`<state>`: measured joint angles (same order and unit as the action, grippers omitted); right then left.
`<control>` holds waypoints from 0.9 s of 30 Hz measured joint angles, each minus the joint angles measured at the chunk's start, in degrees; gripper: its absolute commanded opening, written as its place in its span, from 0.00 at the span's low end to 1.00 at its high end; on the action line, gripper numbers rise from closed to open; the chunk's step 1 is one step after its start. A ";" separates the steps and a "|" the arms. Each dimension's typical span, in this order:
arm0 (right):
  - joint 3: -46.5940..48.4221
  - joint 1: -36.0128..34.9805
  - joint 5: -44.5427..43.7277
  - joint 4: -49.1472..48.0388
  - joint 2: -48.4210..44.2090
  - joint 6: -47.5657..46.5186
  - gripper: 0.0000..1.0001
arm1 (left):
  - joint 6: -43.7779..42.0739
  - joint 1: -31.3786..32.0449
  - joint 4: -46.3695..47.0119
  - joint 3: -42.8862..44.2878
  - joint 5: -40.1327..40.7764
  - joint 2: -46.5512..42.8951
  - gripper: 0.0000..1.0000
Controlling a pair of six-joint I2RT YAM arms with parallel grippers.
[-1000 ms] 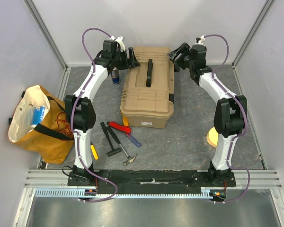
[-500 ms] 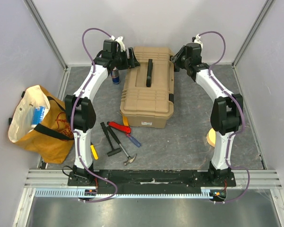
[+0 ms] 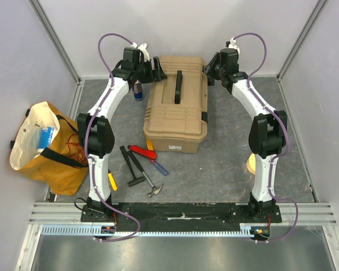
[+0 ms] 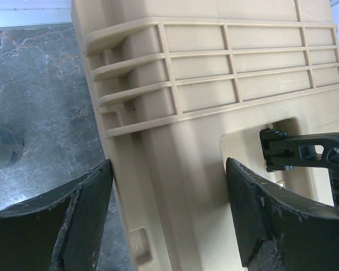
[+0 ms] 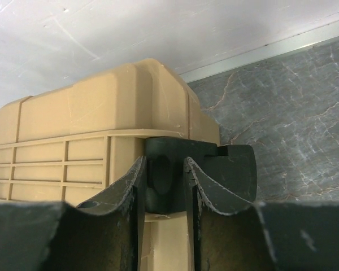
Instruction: Pack the tool kit
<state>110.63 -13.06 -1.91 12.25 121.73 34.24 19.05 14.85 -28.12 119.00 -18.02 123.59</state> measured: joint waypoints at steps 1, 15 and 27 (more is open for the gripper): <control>0.13 -0.22 -0.83 0.22 -0.02 -0.44 0.33 | 0.00 0.00 0.00 0.00 0.02 0.00 0.81; -8.79 2.27 -1.49 -1.01 -5.46 5.42 0.94 | -0.07 0.26 0.11 0.00 -0.02 -0.02 0.80; -26.53 11.45 15.19 -19.41 -7.41 25.75 0.98 | -0.07 0.28 0.11 -0.04 0.02 -0.11 0.80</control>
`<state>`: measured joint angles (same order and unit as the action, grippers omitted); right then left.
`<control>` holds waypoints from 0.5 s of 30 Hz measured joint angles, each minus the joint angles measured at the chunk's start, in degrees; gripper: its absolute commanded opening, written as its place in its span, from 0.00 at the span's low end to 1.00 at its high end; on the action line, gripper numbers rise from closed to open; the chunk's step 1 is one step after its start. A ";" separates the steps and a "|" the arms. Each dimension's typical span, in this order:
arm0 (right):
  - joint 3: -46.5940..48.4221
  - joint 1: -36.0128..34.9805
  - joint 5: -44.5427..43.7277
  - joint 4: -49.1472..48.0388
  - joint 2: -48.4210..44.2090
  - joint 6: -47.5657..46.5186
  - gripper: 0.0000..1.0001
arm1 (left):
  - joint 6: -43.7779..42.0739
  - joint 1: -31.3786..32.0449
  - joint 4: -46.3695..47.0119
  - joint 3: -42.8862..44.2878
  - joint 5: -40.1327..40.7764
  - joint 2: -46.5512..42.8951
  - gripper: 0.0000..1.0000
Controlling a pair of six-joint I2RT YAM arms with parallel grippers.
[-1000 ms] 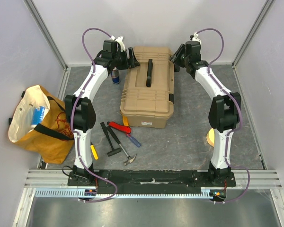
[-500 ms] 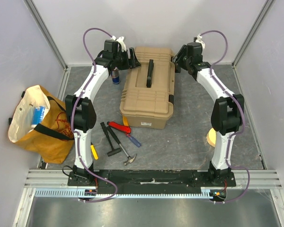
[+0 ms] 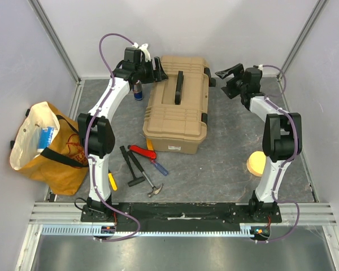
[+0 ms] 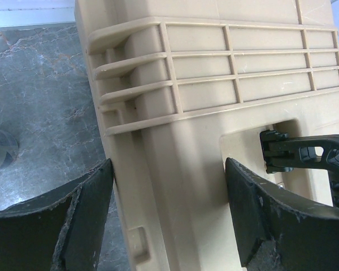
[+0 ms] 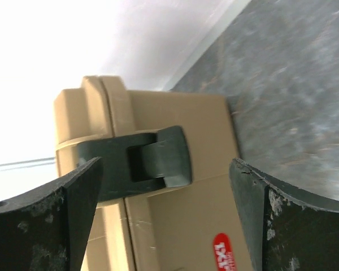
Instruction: Pack the tool kit
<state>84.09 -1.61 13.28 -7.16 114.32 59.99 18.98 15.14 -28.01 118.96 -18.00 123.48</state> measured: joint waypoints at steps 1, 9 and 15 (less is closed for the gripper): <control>-0.90 -0.17 1.84 -3.21 0.44 2.25 0.98 | 0.00 0.00 0.00 0.00 0.00 0.00 0.80; -4.17 -0.81 10.23 -20.68 7.56 17.77 0.98 | 0.00 0.00 0.02 -0.04 0.00 0.00 0.80; -5.01 -0.74 11.52 -29.64 9.20 23.41 0.98 | 0.00 0.00 0.17 -0.24 0.04 -0.13 0.80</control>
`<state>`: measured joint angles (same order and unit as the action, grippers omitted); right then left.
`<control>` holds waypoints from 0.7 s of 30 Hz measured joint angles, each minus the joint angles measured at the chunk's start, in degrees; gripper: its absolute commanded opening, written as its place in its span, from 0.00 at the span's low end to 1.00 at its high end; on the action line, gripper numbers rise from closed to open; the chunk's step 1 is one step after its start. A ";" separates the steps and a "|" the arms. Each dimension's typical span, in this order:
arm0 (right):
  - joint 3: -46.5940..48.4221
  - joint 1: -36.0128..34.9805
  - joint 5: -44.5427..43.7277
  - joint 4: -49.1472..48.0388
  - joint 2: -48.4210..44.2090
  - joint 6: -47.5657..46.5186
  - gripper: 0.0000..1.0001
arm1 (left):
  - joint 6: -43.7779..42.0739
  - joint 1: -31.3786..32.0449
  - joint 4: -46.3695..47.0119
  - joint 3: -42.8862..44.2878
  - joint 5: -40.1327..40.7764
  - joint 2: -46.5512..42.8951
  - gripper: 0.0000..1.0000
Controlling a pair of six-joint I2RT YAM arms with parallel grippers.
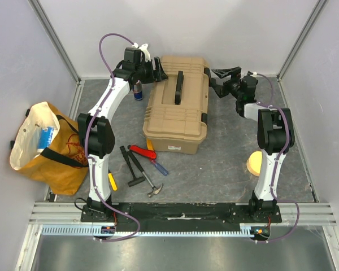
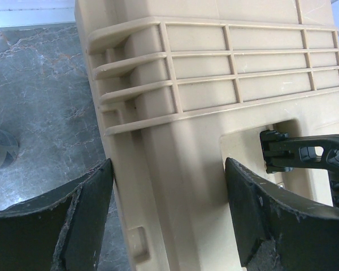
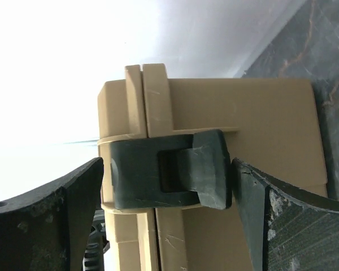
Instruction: Pack the tool kit
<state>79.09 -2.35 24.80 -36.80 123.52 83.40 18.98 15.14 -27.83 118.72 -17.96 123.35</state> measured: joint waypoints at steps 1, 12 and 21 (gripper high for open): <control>0.00 0.00 0.00 -1.73 -0.02 0.20 0.98 | 0.00 0.00 0.02 -0.02 0.02 -0.02 0.81; 3.61 -0.81 -0.17 5.29 -1.29 -9.92 0.98 | 0.02 -0.04 -0.24 -0.02 0.31 -0.11 0.80; 8.79 -3.56 -6.82 20.50 -4.85 -25.33 0.98 | 0.00 -0.07 -0.17 -0.09 -0.15 -0.11 0.80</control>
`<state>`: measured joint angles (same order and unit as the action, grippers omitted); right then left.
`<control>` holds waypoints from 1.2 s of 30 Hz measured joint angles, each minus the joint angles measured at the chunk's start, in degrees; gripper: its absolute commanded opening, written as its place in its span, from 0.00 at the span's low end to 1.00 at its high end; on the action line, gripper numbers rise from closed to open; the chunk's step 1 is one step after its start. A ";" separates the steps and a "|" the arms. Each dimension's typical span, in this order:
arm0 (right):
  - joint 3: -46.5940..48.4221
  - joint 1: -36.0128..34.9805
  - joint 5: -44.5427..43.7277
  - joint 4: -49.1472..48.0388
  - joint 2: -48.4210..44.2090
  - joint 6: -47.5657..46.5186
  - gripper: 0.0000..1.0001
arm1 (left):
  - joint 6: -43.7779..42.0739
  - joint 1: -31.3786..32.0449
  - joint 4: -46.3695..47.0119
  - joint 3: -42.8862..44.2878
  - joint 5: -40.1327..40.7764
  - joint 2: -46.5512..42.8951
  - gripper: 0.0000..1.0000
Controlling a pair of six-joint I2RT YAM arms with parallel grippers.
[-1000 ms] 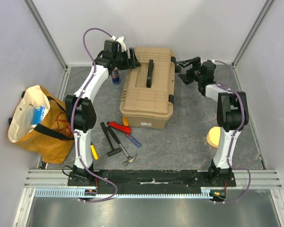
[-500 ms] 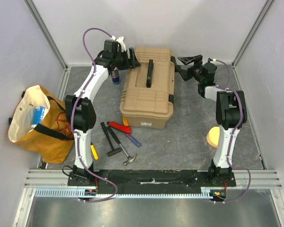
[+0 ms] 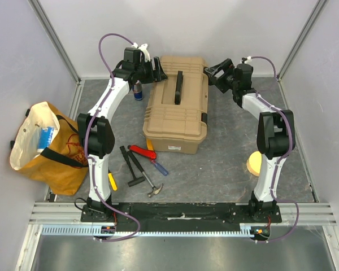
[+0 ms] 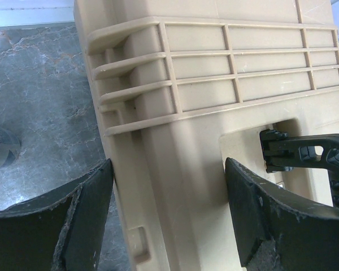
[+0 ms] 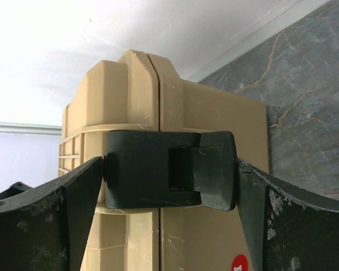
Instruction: Pack the tool kit
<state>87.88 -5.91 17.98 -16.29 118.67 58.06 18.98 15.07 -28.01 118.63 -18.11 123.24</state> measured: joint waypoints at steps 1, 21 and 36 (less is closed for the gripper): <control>0.68 -0.35 -0.79 1.25 -0.02 -1.31 0.98 | 0.02 0.00 0.02 -0.04 0.02 0.00 0.80; 11.65 -5.75 -23.76 23.56 -1.79 -18.78 0.79 | 0.11 -0.35 0.28 -0.83 0.13 -0.42 0.80; -0.94 1.29 -21.31 30.32 -16.13 -17.55 0.98 | 0.24 -0.50 -4.87 1.60 1.79 -0.74 0.81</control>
<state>86.94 -4.62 -3.33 14.02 102.54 40.51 19.22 14.57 -32.88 120.22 -16.32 122.50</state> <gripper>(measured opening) 0.979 0.808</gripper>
